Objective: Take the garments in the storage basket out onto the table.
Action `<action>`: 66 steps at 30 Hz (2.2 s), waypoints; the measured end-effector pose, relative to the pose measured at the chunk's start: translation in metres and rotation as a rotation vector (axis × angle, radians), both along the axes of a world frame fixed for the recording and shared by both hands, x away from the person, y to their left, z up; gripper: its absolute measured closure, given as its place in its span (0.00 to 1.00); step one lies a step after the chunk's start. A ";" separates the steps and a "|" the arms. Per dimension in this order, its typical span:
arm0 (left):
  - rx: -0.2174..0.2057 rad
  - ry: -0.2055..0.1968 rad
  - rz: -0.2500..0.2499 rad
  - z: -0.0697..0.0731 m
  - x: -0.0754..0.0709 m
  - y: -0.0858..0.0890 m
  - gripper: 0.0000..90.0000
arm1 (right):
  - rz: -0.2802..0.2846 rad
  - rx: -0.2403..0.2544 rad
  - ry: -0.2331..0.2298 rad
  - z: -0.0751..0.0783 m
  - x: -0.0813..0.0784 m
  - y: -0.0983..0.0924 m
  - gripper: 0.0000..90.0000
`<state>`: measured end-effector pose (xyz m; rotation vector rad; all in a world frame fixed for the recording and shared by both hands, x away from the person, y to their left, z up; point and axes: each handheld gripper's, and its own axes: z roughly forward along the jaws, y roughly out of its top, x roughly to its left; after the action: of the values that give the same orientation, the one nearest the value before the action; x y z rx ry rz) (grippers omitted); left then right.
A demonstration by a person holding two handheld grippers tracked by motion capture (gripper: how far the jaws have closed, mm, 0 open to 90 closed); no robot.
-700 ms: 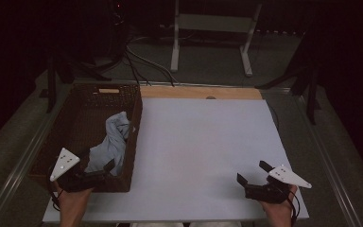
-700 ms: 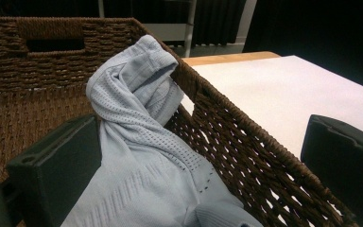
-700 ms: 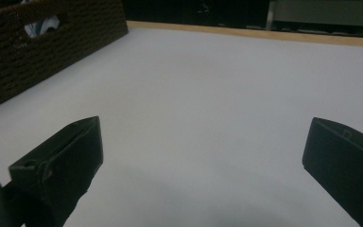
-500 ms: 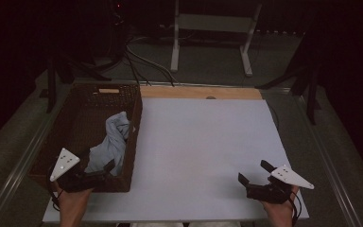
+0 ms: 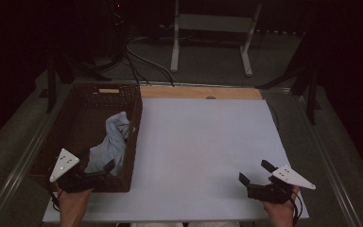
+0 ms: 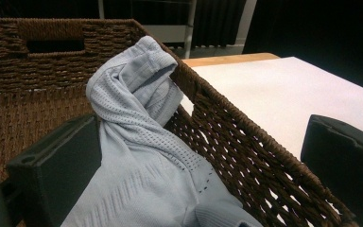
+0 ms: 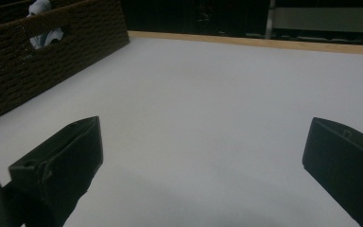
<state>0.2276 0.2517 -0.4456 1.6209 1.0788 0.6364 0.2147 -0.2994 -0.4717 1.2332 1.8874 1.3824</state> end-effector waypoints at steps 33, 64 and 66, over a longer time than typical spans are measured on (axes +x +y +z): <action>-0.006 -0.041 0.000 0.019 0.000 -0.001 0.01 | -0.026 0.007 -0.023 0.001 -0.004 0.000 0.00; 0.036 -0.055 0.001 0.040 0.017 0.003 0.01 | -0.011 0.019 -0.025 0.002 -0.006 0.003 0.00; 0.042 -0.053 0.000 0.042 0.018 0.004 0.01 | -0.009 0.019 -0.028 0.002 -0.006 0.003 0.00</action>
<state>0.2459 0.2554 -0.4035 1.6313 1.0328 0.7028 0.2086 -0.2964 -0.4698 1.2240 1.8515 1.4082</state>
